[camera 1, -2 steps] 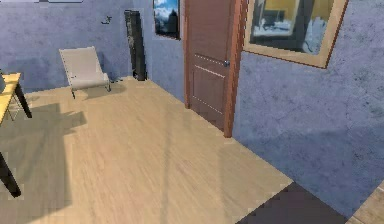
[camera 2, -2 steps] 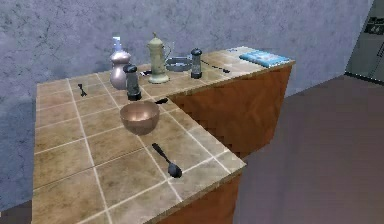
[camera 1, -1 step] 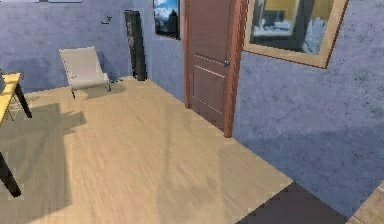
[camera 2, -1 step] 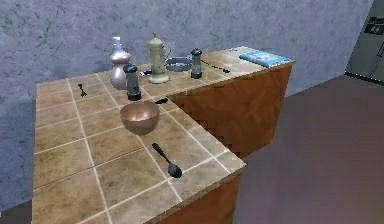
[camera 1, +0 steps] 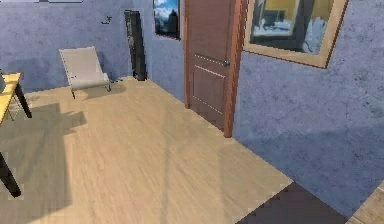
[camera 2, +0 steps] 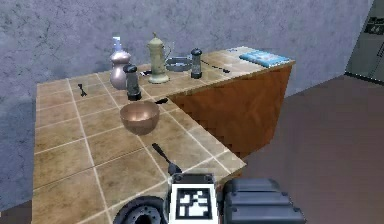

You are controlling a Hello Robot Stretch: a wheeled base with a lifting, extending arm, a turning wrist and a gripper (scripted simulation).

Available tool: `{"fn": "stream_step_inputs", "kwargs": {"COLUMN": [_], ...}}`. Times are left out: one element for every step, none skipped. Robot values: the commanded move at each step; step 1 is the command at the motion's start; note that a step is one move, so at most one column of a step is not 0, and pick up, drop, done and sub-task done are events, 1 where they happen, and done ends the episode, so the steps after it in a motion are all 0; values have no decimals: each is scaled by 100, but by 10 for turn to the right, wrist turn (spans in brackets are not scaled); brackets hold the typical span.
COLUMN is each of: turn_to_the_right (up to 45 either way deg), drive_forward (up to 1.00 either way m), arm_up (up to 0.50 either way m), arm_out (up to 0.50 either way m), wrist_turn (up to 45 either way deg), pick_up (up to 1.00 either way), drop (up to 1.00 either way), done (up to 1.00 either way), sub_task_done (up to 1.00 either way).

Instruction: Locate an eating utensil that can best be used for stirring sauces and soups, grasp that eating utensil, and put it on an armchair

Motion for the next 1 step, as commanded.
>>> {"fn": "stream_step_inputs", "kwargs": {"turn_to_the_right": [0], "drive_forward": [0], "arm_up": [0], "arm_out": [14], "wrist_turn": [0], "pick_up": [0], "drop": [0], "done": [0], "sub_task_done": [0]}}
